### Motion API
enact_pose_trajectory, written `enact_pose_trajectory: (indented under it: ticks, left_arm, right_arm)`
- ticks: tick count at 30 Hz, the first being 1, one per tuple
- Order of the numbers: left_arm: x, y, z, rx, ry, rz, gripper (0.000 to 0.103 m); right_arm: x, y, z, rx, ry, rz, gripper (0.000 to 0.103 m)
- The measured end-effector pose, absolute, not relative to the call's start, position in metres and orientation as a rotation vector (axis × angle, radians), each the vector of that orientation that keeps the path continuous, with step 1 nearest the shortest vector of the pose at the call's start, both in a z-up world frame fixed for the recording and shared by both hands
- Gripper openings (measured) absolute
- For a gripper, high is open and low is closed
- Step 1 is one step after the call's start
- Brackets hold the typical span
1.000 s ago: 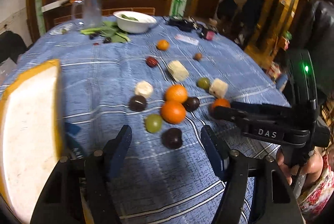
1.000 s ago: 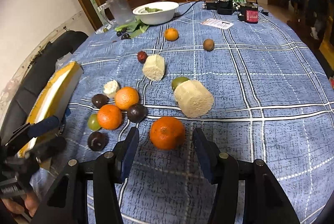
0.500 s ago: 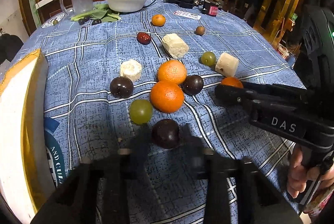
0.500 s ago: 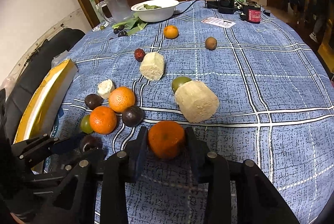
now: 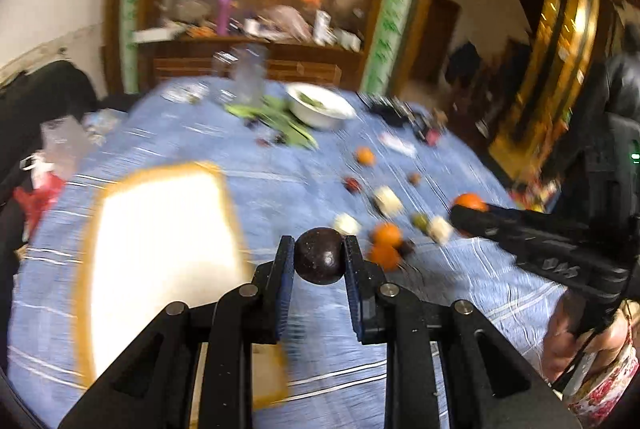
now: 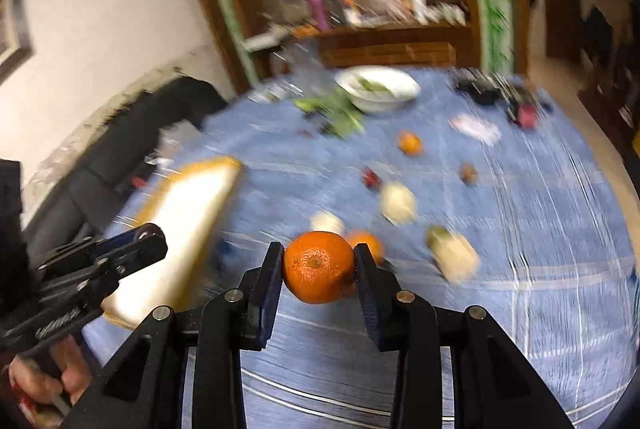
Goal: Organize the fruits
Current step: 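Carry both fruits over the yellow-rimmed tray and open both tools to drop them, then grasp a white peeled cube with the right tool while the left tool grasps an orange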
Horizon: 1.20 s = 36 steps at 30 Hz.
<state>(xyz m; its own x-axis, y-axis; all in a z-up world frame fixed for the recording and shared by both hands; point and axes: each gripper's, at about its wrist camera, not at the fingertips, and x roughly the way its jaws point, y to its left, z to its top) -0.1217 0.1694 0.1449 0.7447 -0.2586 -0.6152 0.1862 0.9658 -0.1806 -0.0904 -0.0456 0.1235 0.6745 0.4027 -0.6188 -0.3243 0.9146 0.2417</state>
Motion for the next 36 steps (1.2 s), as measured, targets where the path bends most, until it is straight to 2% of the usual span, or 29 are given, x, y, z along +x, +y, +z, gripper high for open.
enact_pose_trajectory:
  ticks: [4,8,11,15,19,27,32,36]
  left_arm:
    - [-0.129,0.229,0.178,-0.103,0.637,-0.109,0.023]
    - [-0.124,0.273,0.179,-0.111,0.633,0.015,0.023]
    - [-0.117,0.298,0.148,-0.166,0.692,0.041,0.023]
    - [-0.101,0.309,0.093,-0.184,0.808,0.078,0.023]
    - [-0.09,0.315,0.062,-0.2,0.874,0.088,0.023]
    - [-0.083,0.31,0.045,-0.213,0.911,0.102,0.025]
    - [-0.092,0.299,0.054,-0.18,0.871,0.145,0.057]
    - [-0.102,0.285,0.071,-0.134,0.818,0.184,0.065]
  right_arm:
    - [-0.095,0.005,0.186,0.085,0.636,0.527,0.038]
    - [-0.09,0.064,0.216,0.091,0.63,0.669,0.039]
    - [-0.089,0.112,0.188,0.03,0.688,0.709,0.039]
    - [-0.082,0.159,0.111,-0.062,0.826,0.687,0.039]
    - [-0.071,0.173,0.055,-0.094,0.924,0.669,0.039]
    - [-0.074,0.198,0.025,-0.202,0.935,0.695,0.04]
    - [-0.084,0.198,0.025,-0.219,0.913,0.72,0.041]
    - [-0.094,0.192,0.038,-0.217,0.861,0.719,0.051]
